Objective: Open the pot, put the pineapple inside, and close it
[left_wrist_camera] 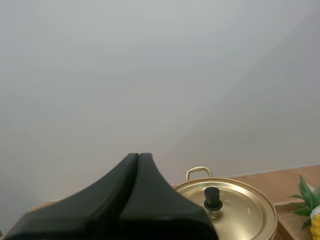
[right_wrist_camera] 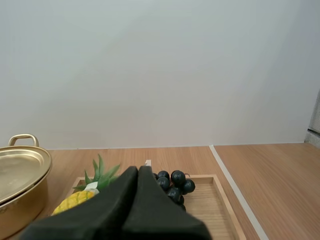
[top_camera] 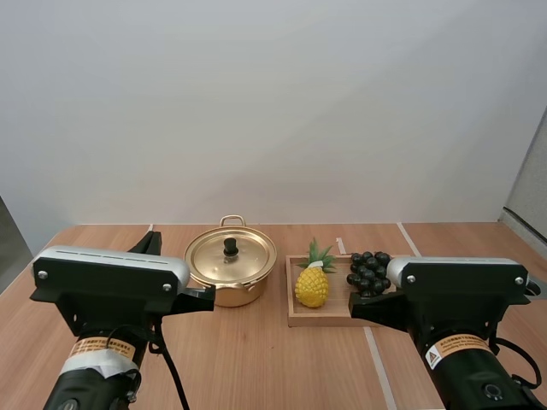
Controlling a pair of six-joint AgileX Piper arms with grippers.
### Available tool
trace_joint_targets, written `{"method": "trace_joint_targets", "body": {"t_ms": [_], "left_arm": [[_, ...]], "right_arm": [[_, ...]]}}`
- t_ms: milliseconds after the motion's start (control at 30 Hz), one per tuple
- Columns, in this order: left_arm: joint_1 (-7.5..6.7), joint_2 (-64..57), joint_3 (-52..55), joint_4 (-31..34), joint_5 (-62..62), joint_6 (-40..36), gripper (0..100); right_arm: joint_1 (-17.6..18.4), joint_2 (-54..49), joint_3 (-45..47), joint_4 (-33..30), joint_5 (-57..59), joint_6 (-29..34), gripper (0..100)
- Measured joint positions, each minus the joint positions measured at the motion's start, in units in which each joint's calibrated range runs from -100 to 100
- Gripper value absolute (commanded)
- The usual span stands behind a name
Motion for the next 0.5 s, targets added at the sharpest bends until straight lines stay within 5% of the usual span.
{"method": "trace_joint_targets", "body": {"t_ms": [33,100,233,267,300,500], "left_arm": [[0.0,0.0,0.0,0.0,0.0,0.0,0],[0.0,0.0,0.0,0.0,-0.2,0.0,0],[0.0,0.0,0.0,-0.1,-0.6,-1.4,0],[0.0,0.0,0.0,-0.1,-0.6,-2.0,0],[0.0,0.0,0.0,-0.1,-0.6,-2.8,0],[0.0,0.0,0.0,-0.1,-0.7,-9.1,0]], "right_arm": [[0.0,0.0,0.0,0.0,0.0,0.0,0],[0.0,0.0,0.0,0.0,0.0,0.0,15],[0.0,0.0,0.0,-0.1,0.0,0.0,69],[0.0,0.0,0.0,-0.1,0.0,0.0,91],[0.0,0.0,0.0,-0.1,0.0,0.0,100],[0.0,0.0,0.0,0.8,0.7,0.0,100]]}}
